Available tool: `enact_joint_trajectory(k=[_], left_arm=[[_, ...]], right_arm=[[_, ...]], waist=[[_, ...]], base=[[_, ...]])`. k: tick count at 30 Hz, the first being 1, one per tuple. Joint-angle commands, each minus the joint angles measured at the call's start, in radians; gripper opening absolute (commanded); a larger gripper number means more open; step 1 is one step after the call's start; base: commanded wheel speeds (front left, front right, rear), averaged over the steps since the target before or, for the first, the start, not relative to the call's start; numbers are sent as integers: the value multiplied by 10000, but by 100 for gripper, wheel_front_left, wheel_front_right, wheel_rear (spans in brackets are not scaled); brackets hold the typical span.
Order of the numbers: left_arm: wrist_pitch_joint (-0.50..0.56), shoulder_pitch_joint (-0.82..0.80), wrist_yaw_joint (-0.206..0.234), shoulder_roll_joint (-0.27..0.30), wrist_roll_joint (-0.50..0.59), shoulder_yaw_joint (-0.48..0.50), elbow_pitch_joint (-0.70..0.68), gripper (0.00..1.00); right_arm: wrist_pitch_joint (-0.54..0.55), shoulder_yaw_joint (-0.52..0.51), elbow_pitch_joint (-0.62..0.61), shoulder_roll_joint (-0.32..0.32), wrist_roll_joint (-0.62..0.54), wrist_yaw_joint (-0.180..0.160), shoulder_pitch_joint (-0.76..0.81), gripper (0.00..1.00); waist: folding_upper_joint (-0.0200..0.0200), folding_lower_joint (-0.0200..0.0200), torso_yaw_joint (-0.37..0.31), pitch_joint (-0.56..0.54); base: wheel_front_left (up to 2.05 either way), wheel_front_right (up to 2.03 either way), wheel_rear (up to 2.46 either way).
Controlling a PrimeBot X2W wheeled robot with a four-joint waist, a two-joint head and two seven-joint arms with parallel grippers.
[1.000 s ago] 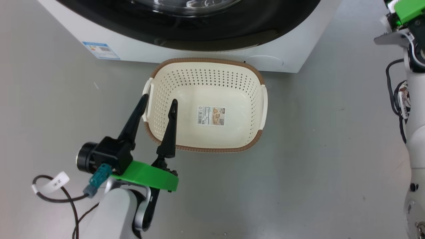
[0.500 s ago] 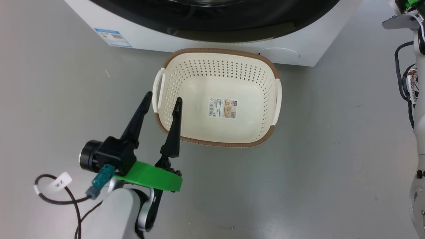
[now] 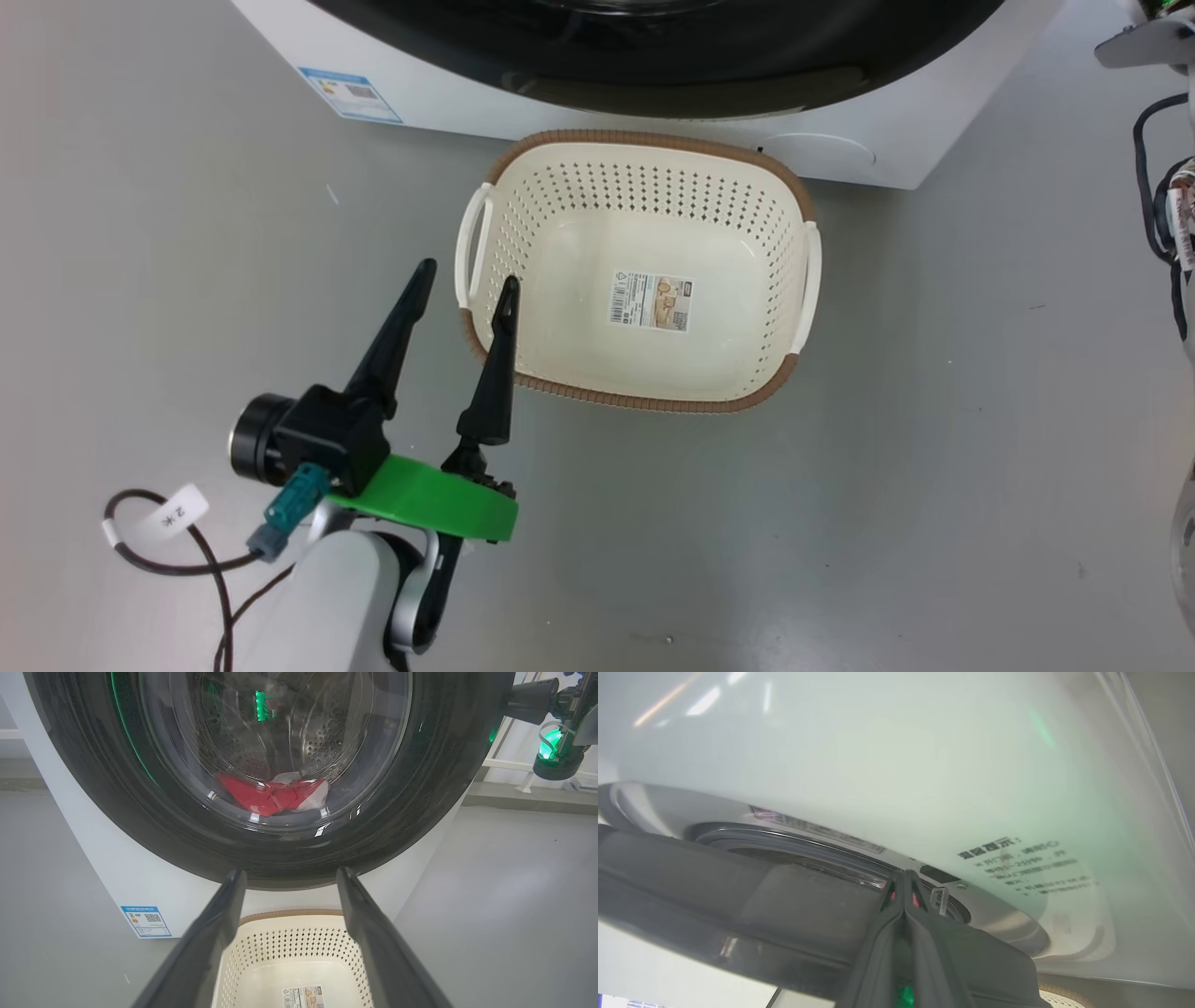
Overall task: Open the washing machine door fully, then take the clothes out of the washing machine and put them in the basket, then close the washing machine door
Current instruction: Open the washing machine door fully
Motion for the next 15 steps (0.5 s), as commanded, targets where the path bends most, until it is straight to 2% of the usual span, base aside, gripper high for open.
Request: enact_joint_trajectory(k=[1,15], left_arm=[[-90,-146,75,160,-76,228,-248,100],[-90,-161,54,160,-132,160,-172,100]], right_arm=[[158,128,-176,157,-123,8,-339,0],[1400,386,167,36,8,8,-577,0]], waist=[[0,0,43,2],[0,0,143,41]], base=[[0,0,0],[0,0,0]])
